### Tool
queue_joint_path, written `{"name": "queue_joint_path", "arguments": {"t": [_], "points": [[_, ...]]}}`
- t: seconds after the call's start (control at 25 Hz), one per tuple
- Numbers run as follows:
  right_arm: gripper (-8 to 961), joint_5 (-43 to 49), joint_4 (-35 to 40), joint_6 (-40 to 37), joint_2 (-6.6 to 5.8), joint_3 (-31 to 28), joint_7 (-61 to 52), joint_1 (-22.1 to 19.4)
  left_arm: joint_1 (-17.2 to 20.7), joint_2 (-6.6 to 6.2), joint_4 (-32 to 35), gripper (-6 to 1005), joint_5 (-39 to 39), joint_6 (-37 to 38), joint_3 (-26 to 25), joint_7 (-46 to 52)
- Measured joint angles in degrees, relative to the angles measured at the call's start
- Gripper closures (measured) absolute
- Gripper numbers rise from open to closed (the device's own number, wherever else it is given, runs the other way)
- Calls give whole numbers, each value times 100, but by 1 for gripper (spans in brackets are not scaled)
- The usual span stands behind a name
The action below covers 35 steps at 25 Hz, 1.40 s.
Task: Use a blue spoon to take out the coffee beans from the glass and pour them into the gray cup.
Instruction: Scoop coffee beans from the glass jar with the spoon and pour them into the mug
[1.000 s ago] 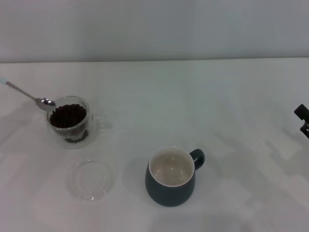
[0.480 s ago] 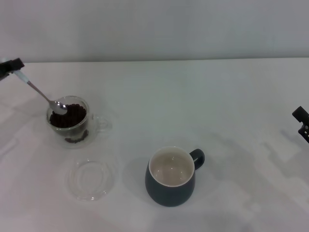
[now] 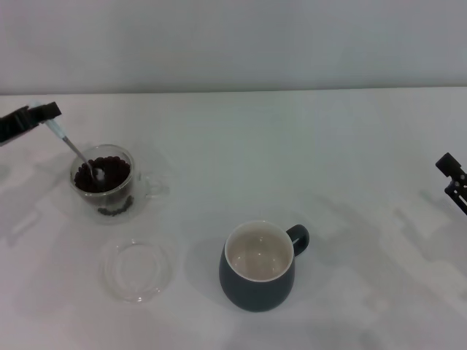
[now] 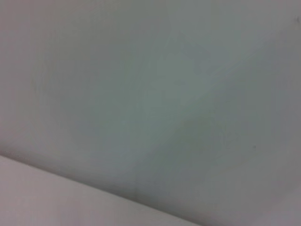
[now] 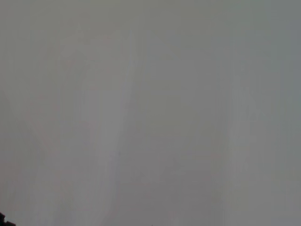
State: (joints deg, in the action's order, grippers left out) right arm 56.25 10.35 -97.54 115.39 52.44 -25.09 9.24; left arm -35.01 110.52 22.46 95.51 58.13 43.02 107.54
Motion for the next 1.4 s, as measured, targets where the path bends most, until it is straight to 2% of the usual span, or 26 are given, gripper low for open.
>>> {"name": "queue_joint_path", "arguments": {"t": [0.12, 0.28, 0.44, 0.76, 1.4], "points": [[336, 0, 0, 68, 0, 15, -11, 28, 26, 87, 1, 863, 10, -41, 0, -7], [336, 0, 0, 123, -4, 17, -11, 55, 50, 129, -11, 863, -21, -45, -26, 3], [336, 8, 2, 209, -12, 27, -11, 114, 167, 238, -25, 863, -74, -48, -67, 148], [336, 43, 2, 291, -26, 28, 2, 181, 494, 368, -32, 863, -466, -29, -76, 573], [336, 52, 64, 491, -51, 69, 5, 327, 1139, 387, -282, 863, -1665, 455, -75, 843]]}}
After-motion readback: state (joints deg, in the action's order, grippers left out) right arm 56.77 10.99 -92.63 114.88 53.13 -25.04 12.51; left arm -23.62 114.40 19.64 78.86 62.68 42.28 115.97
